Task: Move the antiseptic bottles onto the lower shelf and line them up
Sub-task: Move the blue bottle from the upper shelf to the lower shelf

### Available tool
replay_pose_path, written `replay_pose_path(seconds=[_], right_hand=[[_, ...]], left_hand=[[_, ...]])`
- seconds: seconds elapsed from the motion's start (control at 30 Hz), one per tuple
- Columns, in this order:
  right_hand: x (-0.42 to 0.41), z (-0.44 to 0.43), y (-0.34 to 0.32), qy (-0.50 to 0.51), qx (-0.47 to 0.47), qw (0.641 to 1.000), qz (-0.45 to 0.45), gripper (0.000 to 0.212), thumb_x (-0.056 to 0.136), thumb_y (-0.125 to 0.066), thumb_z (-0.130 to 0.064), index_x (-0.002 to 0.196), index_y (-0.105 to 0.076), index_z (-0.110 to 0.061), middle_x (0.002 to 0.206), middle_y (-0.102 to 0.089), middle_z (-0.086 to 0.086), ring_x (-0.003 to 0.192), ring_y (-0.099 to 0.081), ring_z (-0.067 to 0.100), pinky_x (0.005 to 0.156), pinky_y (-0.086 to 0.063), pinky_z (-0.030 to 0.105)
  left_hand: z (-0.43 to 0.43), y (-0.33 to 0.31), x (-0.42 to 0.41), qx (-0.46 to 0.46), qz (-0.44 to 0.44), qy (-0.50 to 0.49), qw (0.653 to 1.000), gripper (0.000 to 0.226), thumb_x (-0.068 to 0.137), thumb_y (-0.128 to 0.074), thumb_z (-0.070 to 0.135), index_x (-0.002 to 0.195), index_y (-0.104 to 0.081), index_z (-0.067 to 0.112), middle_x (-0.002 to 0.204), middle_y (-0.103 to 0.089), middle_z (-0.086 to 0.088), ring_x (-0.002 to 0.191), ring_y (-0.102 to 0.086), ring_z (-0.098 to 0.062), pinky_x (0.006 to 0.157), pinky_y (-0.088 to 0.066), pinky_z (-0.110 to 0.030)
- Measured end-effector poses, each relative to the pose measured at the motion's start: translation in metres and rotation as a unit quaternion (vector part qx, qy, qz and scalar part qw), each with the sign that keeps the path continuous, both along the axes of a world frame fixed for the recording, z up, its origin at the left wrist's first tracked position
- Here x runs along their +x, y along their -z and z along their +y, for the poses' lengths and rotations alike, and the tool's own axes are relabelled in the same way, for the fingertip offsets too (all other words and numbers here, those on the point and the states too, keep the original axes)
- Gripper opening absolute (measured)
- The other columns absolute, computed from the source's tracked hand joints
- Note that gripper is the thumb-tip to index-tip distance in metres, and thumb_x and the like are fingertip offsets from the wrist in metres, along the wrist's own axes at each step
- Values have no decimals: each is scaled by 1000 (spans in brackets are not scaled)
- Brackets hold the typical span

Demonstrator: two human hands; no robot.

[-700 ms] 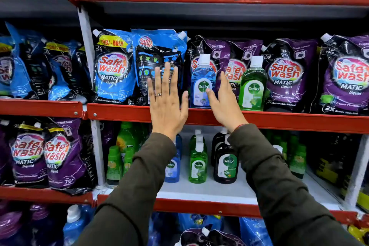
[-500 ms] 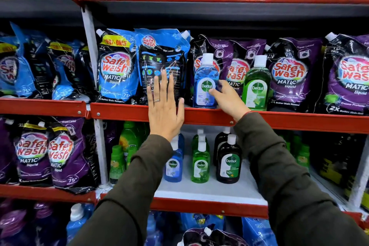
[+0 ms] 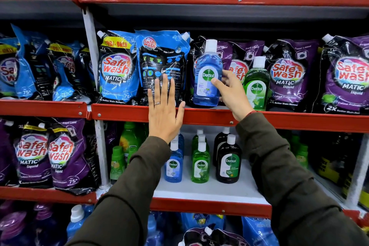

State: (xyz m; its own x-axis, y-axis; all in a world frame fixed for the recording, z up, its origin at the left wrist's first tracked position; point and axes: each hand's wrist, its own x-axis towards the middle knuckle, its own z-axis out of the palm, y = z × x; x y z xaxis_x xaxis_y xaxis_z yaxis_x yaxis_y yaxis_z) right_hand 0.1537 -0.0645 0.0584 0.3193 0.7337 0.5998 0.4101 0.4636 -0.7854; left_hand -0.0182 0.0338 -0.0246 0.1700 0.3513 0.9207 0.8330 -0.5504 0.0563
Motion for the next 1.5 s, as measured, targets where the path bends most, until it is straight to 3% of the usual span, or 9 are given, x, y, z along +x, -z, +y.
replay_pose_path(seconds=[0.2,0.37,0.67,0.8,0.97,1.13,1.23,1.3,1.5], right_hand=[[-3,-18,7,-35,-3,999,1,42,104,-53,-16,145,-45,-9,136,-62,11,124,-63,26,69,-59,17],[-11,-27,44,-39,-1,999,4,37,101,-58,-18,137,-51,-17,136,-63,9,129,-60,27,102,-55,46],[-28,-40,133,-46,-25,999,-3,39,93,-63,-34,130,-54,-26,132,-66,4,129,-60,24,107,-51,46],[-36,-41,172,-52,-63,997,-4,36,101,-59,-16,136,-50,-16,133,-62,-1,124,-58,13,109,-50,41],[-44,-22,224,-33,-107,993,-27,35,100,-61,-23,133,-49,-25,134,-63,4,116,-64,27,103,-53,52],[-54,5,259,-35,-134,990,6,37,100,-60,-15,134,-47,-19,136,-60,7,118,-62,19,104,-53,41],[-61,21,273,-30,-160,986,27,34,101,-58,-8,132,-45,-15,123,-55,-3,107,-57,1,88,-47,7],[-64,30,280,-24,-169,984,40,37,101,-57,-5,135,-44,-11,122,-52,-3,103,-54,2,79,-45,-1],[-72,53,297,-30,-185,980,61,44,100,-56,-4,142,-41,-4,134,-56,9,121,-57,20,97,-48,25]], left_hand=[[-8,7,-5,-1,13,11,1000,69,106,-29,44,162,-7,10,172,-2,-12,159,3,-27,129,-1,-48],[-25,28,-5,-5,-16,19,1000,66,106,-33,38,162,-12,12,172,-7,-8,159,1,-28,130,-4,-49],[-47,100,-23,-49,-37,71,996,66,103,-45,23,162,-16,15,172,-9,-5,160,4,-24,129,1,-48],[-52,143,-37,-83,-23,121,989,63,103,-47,20,160,-22,15,172,-14,-3,160,0,-23,129,2,-46],[-45,199,-52,-168,5,108,980,64,105,-42,31,162,-16,16,173,-7,-1,159,4,-19,130,2,-45],[-26,245,-62,-262,67,56,961,77,99,-35,48,162,-12,10,172,-10,-9,159,0,-27,128,1,-45],[-16,264,-61,-305,95,38,947,77,98,-34,51,158,-26,4,166,-28,-16,156,-18,-32,126,6,-38],[-13,272,-61,-314,94,29,944,77,99,-31,56,155,-33,3,163,-35,-16,154,-24,-33,124,9,-35],[-10,279,-61,-291,93,30,952,81,100,-25,61,158,-28,4,166,-29,-14,157,-16,-32,126,5,-38]])
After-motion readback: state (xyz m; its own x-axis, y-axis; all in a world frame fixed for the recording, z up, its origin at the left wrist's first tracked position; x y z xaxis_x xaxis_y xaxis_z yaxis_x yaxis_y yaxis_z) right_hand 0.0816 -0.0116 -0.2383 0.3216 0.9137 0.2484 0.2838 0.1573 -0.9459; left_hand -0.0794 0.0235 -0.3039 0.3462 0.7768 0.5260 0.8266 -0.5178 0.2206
